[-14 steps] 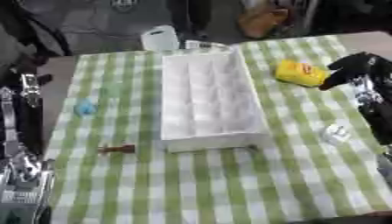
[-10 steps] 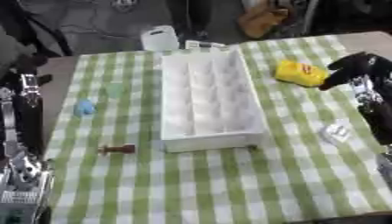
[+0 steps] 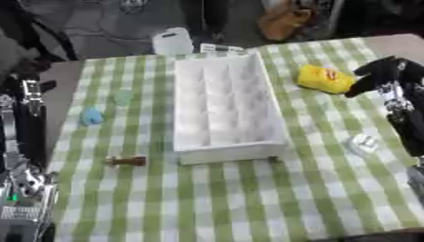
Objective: Pick up objects on the table and place them in the box.
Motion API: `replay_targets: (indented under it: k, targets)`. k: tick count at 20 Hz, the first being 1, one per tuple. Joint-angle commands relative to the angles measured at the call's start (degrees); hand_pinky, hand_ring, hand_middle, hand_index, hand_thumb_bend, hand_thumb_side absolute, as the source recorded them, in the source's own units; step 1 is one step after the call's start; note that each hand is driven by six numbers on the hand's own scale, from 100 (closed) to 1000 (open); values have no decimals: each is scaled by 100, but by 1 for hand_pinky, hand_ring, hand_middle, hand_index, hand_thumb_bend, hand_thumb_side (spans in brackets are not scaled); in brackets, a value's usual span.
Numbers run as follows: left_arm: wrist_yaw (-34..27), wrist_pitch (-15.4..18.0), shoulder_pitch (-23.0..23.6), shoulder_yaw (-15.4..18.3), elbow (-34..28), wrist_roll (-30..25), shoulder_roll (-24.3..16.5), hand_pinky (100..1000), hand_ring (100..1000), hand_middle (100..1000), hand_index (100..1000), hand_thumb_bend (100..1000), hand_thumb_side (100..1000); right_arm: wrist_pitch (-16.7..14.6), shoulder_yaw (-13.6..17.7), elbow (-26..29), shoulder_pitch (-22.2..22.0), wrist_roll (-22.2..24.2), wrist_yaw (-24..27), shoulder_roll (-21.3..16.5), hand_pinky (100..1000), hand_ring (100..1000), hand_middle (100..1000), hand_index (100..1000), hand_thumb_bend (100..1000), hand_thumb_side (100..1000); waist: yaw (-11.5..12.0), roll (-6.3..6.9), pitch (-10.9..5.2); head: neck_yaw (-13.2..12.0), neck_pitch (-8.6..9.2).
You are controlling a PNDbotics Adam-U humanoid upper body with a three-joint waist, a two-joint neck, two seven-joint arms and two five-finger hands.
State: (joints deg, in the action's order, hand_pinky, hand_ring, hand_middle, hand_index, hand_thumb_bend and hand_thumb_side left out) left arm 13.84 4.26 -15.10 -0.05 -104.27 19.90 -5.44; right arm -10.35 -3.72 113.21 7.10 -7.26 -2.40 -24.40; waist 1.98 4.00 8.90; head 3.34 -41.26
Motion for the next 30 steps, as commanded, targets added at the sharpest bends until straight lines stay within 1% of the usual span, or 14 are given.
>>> replay_targets:
  k: [1, 30]
  targets:
    - [-14, 13, -31, 55, -115, 5, -39, 755, 1000, 696, 734, 100, 870, -15, -5, 138, 46, 38, 6, -52, 546, 540, 580, 657, 100, 630, 1, -86, -180, 13, 5]
    - [3, -7, -35, 57, -104, -10, -45, 755, 1000, 696, 735, 100, 872, -20, 29, 138, 38, 31, -21, -94, 548, 543, 582, 656, 100, 624, 4, -96, -187, 16, 16]
